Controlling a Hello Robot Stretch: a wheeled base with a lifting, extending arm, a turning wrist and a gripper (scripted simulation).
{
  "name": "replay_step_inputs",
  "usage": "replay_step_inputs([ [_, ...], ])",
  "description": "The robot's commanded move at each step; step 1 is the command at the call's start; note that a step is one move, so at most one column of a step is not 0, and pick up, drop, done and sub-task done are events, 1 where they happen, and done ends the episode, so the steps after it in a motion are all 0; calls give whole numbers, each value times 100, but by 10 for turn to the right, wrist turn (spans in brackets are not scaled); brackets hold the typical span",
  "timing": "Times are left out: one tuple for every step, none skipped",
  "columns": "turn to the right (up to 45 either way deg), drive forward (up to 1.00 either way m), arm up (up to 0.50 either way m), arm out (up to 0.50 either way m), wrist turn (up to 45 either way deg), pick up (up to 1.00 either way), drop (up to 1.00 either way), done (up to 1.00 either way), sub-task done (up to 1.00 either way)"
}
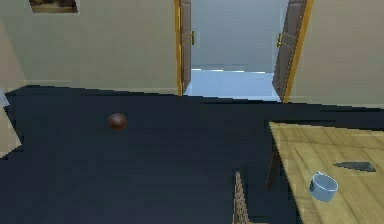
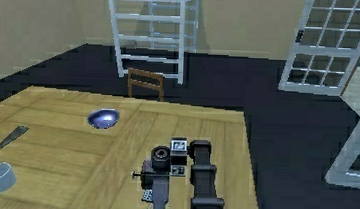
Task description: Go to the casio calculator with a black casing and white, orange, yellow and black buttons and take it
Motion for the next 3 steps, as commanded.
replay_step_inputs([
  [0,0,0,0,450,0,0,0,0],
  [0,0,0,0,450,0,0,0,0],
  [0,0,0,0,450,0,0,0,0],
])
